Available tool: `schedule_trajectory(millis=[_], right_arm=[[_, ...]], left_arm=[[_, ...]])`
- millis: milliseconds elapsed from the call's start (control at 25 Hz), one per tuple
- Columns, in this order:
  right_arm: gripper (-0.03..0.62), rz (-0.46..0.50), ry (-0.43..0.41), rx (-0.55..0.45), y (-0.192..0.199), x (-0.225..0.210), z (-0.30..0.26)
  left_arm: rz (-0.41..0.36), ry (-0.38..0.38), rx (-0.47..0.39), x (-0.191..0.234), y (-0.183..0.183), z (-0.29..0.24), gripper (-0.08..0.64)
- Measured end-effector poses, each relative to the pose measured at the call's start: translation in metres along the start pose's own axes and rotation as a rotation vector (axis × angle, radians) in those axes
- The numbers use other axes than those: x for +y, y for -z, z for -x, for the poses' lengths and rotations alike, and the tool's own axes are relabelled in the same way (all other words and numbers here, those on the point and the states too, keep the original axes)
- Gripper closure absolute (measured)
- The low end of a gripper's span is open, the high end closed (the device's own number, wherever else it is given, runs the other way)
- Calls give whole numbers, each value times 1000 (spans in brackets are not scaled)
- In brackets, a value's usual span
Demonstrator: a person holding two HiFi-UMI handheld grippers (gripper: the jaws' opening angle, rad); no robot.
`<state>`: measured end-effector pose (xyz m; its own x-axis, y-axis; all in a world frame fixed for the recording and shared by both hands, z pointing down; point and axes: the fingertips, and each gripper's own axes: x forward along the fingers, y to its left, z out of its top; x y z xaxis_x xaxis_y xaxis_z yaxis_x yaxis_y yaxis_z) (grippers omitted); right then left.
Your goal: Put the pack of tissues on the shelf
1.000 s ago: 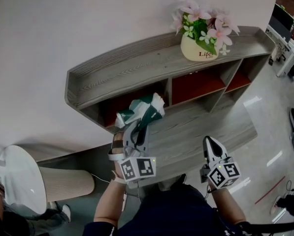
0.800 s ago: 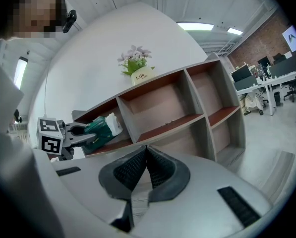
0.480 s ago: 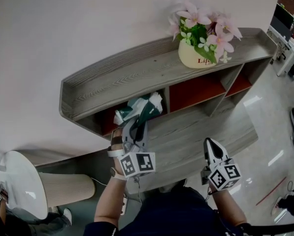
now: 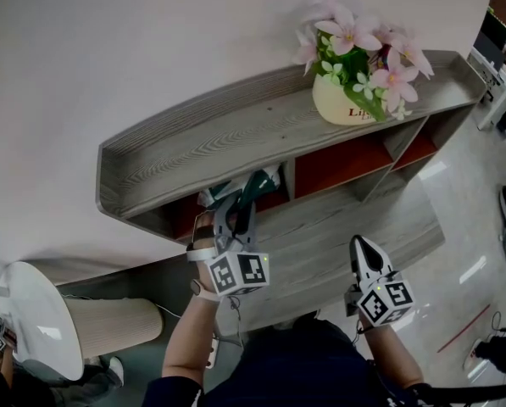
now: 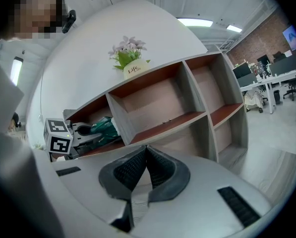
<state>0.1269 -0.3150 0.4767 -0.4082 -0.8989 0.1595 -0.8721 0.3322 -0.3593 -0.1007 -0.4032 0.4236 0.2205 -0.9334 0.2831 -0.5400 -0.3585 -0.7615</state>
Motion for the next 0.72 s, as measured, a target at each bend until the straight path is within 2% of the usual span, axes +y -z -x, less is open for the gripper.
schedule_trajectory(millis=[560, 720], right_arm=[[581, 1, 30, 14, 0, -4, -5], [581, -3, 31, 20, 3, 0, -5]], left_arm=[[-25, 45, 33, -11, 15, -25, 451], [-74, 49, 63, -21, 20, -30, 446]])
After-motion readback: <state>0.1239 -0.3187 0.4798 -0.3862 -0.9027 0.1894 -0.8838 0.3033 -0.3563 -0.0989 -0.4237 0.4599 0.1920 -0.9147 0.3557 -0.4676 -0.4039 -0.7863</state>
